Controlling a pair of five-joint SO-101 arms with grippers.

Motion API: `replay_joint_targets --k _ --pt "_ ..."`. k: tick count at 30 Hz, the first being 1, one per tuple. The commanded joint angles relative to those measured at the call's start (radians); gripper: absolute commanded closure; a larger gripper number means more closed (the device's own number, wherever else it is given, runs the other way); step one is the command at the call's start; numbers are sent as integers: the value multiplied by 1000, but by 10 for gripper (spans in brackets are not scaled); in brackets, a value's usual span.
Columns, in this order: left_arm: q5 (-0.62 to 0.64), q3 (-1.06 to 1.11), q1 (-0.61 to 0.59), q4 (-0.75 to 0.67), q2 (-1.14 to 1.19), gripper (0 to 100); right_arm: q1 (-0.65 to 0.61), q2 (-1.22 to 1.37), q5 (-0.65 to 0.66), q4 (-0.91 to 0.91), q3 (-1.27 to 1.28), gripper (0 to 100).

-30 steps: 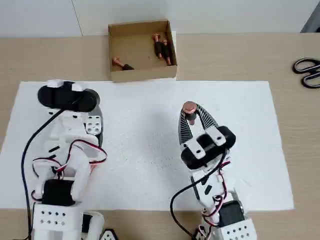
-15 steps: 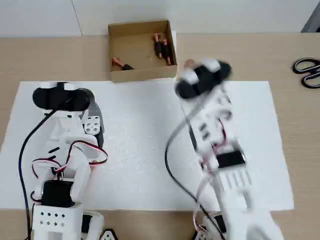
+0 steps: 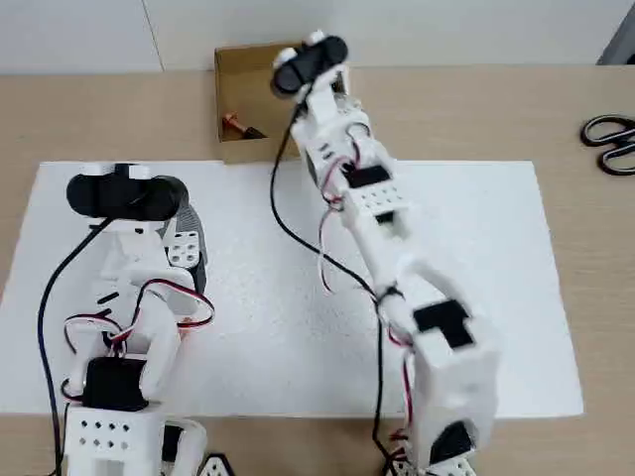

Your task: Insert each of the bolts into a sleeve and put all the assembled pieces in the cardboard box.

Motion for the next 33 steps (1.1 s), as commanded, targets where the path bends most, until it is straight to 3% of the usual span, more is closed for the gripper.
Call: replay_joint_targets --k 1,13,17,21,30,33 --pt "6 -44 5 -2 -14 994 -1 133 23 -21 -255 995" --pt "8 -44 5 -2 -14 994 -13 680 183 -22 -911 990" --pt "8 -44 5 -2 -14 994 -21 803 227 -19 -1063 866" --pt "8 -45 5 -2 -14 994 -25 846 227 87 -1162 762" --pt "8 -47 5 -2 -14 994 1 842 224 165 -1218 760" --pt "9 -67 5 2 -14 994 -2 825 218 329 -1293 760"
